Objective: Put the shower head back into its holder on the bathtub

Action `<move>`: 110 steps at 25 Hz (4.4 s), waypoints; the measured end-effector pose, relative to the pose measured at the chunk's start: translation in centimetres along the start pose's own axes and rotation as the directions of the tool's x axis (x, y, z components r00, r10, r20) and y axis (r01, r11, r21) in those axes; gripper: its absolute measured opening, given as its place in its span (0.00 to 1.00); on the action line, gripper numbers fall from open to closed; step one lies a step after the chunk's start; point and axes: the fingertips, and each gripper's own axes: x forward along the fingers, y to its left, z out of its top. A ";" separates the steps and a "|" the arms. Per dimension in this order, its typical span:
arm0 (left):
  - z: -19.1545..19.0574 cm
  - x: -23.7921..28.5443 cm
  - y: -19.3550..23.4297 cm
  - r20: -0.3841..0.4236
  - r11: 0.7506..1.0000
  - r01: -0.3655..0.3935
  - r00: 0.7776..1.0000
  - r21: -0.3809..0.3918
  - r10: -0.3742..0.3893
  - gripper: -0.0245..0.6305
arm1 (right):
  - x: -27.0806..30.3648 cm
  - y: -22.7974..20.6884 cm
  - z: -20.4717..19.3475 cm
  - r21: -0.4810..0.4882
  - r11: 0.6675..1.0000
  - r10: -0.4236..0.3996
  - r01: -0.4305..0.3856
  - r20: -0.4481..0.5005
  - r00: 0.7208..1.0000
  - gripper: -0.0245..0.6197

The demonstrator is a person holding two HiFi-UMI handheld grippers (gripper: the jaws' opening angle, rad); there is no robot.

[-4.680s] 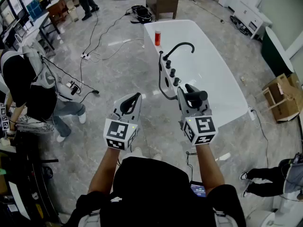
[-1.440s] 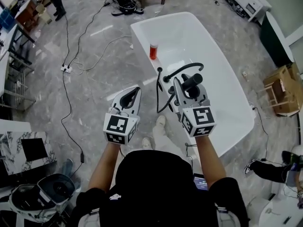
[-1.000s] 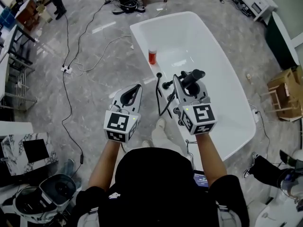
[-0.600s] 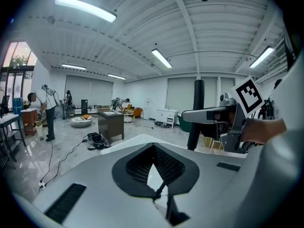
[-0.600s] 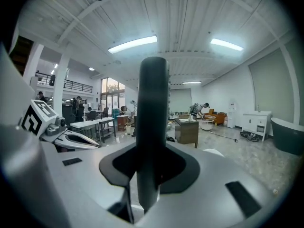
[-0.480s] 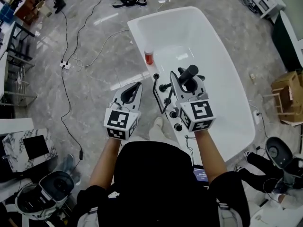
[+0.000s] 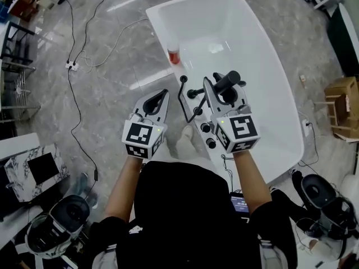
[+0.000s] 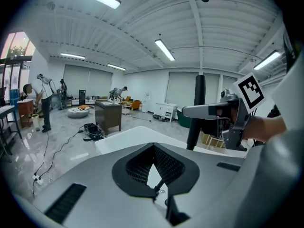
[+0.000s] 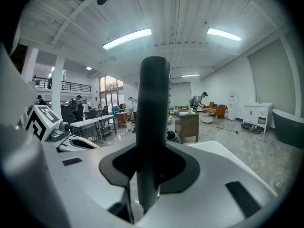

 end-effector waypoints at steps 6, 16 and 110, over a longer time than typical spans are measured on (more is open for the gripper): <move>-1.4 2.7 1.2 -0.053 0.996 0.093 0.994 0.014 -0.092 0.06 | 1.4 -0.8 -1.4 0.028 0.997 -0.065 0.066 -0.037 0.997 0.21; -5.7 5.0 3.0 -0.213 0.959 0.282 0.938 0.009 -0.273 0.06 | 1.8 -0.4 -3.4 0.093 0.969 -0.217 0.227 -0.107 0.970 0.21; -35.5 23.8 5.7 -0.551 0.860 0.511 0.715 -0.010 -0.431 0.14 | 7.0 -2.9 -23.7 0.327 0.893 -0.263 0.309 -0.178 0.948 0.21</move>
